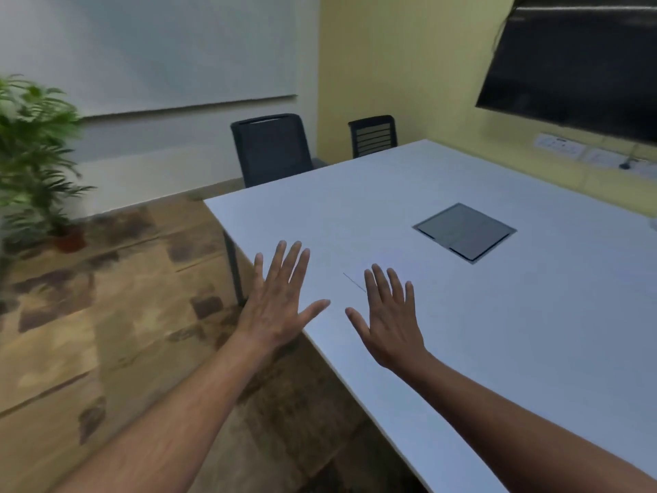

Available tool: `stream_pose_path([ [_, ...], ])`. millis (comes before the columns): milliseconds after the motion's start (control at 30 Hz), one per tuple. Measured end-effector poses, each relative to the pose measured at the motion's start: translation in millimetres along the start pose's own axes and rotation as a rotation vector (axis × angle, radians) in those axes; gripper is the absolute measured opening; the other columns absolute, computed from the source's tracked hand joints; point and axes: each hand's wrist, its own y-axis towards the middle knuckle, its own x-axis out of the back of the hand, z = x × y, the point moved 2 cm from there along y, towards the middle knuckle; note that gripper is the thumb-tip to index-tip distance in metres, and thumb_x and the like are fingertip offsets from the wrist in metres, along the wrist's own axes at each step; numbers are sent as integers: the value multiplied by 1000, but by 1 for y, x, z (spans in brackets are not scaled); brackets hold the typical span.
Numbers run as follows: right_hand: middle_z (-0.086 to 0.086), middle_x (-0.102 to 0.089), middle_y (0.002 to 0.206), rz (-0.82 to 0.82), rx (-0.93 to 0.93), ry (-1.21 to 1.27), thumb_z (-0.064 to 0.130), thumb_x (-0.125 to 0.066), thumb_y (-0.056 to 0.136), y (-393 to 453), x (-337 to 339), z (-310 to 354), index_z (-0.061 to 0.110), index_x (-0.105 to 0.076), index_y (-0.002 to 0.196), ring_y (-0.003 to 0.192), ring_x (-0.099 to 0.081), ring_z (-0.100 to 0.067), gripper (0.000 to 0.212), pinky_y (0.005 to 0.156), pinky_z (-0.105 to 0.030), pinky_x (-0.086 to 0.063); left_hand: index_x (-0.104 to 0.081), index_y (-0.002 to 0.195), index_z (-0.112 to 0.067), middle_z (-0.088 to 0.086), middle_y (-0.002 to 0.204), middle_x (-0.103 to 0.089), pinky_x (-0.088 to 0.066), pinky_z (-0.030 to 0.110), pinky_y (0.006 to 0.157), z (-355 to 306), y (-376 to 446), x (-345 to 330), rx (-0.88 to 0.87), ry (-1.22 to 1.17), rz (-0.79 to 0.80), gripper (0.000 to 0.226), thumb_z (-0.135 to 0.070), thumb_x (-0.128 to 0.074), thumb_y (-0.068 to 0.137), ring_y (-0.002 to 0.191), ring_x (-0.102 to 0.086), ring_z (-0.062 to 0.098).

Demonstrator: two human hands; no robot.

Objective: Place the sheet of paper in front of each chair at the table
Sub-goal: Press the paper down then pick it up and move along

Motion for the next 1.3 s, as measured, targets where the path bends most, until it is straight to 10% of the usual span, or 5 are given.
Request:
stream_pose_path([
  [1033,-1,-17,178,193,-602,264,62,-38,108,193,-160,-202,19,-16,169,165,-9,-23,78,133,-44,-2,-24,172,-20,7,182,-11,-15,70,129,17,342,-336,-792,-77,567,97,-85,-17,100,168,-7,34],
  [1300,-6,-40,169,185,-744,375,47,-57,106,208,-204,-240,16,-41,161,159,-32,-26,65,131,-38,-21,-34,165,-23,11,175,-33,-36,78,117,25,376,-409,-949,-51,692,102,-86,-51,87,162,-27,38],
])
